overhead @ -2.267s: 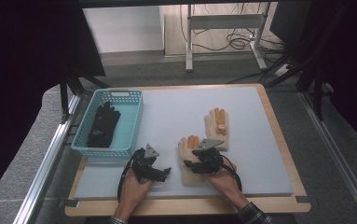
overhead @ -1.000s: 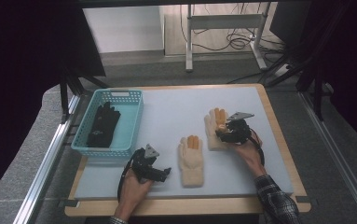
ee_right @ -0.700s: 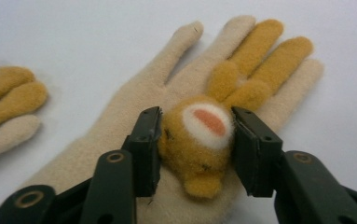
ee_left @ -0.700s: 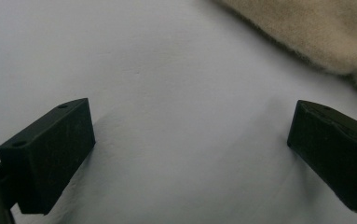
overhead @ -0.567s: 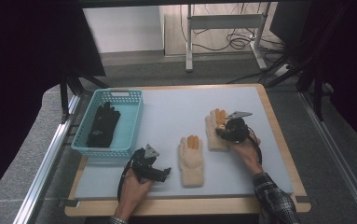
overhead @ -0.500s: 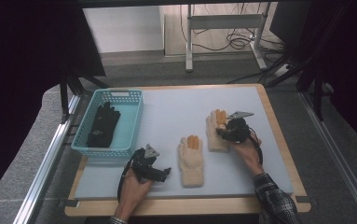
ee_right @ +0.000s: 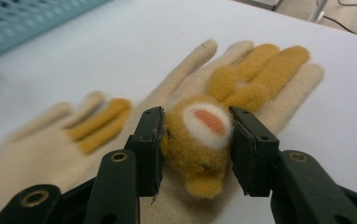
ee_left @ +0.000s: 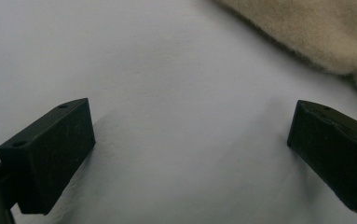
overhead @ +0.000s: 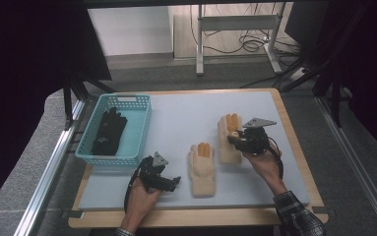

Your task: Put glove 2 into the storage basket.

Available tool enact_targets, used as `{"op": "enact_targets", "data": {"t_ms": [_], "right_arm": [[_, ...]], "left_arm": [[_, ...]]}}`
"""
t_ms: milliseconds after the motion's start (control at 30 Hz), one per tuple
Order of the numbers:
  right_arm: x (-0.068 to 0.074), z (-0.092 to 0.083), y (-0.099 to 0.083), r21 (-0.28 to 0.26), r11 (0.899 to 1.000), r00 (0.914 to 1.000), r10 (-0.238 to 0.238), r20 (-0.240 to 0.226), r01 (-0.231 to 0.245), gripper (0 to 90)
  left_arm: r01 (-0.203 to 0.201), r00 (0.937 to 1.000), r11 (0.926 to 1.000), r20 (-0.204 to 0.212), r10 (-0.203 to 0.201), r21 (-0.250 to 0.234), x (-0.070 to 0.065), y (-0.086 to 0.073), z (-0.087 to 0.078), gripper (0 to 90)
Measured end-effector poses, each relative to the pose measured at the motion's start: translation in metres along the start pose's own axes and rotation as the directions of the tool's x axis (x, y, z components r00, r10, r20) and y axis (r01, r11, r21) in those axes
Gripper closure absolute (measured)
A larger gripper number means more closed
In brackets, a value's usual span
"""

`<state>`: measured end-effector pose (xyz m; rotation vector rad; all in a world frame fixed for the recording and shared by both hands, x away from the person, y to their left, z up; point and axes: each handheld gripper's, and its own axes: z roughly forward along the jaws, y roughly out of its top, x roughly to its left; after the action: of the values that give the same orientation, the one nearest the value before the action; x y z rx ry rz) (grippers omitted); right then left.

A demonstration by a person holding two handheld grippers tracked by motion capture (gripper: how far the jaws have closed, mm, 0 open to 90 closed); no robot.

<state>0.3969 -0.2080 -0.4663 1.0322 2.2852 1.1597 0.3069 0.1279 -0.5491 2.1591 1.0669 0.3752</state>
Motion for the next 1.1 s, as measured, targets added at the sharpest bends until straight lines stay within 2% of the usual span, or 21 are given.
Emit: {"op": "enact_targets", "data": {"t_ms": [33, 100, 133, 267, 300, 333, 367, 533, 600, 700, 833, 900, 967, 1100], "right_arm": [[0.01, -0.009, 0.003, -0.014, 1.0, 0.9996, 0.004, -0.027, -0.005, 56.3], [0.014, -0.012, 0.004, -0.016, 1.0, 0.9993, 0.005, -0.036, -0.005, 56.3], [0.026, -0.019, 0.005, -0.024, 1.0, 0.998, 0.011, -0.062, -0.013, 56.2], [0.05, -0.025, 0.003, -0.026, 1.0, 0.995, 0.006, -0.099, -0.008, 56.0], [0.05, -0.025, 0.003, -0.026, 1.0, 0.995, 0.006, -0.099, -0.008, 56.0], [0.056, -0.026, 0.001, -0.022, 1.0, 0.9941, 0.008, -0.108, -0.01, 56.0], [0.07, -0.025, -0.003, -0.009, 1.0, 0.9914, 0.009, -0.131, -0.01, 56.0], [0.094, -0.015, -0.011, 0.015, 1.0, 0.987, 0.019, -0.159, -0.017, 56.0], [0.101, -0.009, -0.015, 0.023, 0.999, 0.9873, 0.025, -0.157, -0.021, 56.0], [0.108, 0.0, -0.02, 0.034, 0.999, 0.9873, 0.036, -0.155, -0.031, 56.0], [0.114, 0.009, -0.029, 0.046, 0.999, 0.9916, 0.027, -0.127, -0.021, 55.1], [0.115, 0.013, -0.033, 0.052, 0.999, 0.9926, 0.023, -0.119, -0.016, 52.0], [0.113, 0.015, -0.035, 0.065, 0.998, 0.9906, 0.031, -0.133, -0.022, 46.4], [0.107, 0.01, -0.033, 0.057, 0.998, 0.9883, 0.032, -0.149, -0.023, 39.7]], "left_arm": [[-0.004, 1.0, 1.0, 0.0, 0.004, -0.002, 0.0, 0.0, 0.0, 0.8], [-0.004, 1.0, 1.0, 0.0, 0.004, -0.002, 0.0, 0.0, 0.0, 0.8], [-0.003, 1.0, 1.0, -0.001, 0.003, -0.003, 0.0, 0.0, 0.0, 0.8], [0.0, 1.0, 1.0, -0.001, 0.0, -0.004, 0.0, 0.0, 0.0, 0.8], [0.0, 1.0, 1.0, -0.001, 0.0, -0.004, 0.0, 0.0, 0.0, 0.8], [0.0, 1.0, 1.0, 0.0, 0.0, -0.004, 0.0, 0.0, 0.0, 0.8], [0.001, 1.0, 1.0, 0.0, -0.001, -0.006, 0.0, 0.0, 0.0, 0.8], [0.0, 1.0, 1.0, 0.0, 0.0, 0.0, 0.0, 0.0, 0.0, 0.8], [0.0, 1.0, 1.0, -0.001, 0.0, -0.001, 0.0, 0.0, 0.0, 0.8], [0.003, 1.0, 1.0, -0.001, -0.003, -0.003, 0.0, 0.0, 0.0, 0.8], [-0.001, 1.0, 1.0, 0.0, 0.001, -0.002, 0.0, 0.0, 0.0, 0.8], [-0.001, 1.0, 1.0, 0.0, 0.001, 0.001, 0.0, 0.0, 0.0, 0.8], [0.001, 1.0, 1.0, 0.0, -0.001, -0.002, 0.0, 0.0, 0.0, 0.8], [-0.001, 1.0, 1.0, 0.0, 0.001, -0.002, 0.0, 0.0, 0.0, 0.8]]}}
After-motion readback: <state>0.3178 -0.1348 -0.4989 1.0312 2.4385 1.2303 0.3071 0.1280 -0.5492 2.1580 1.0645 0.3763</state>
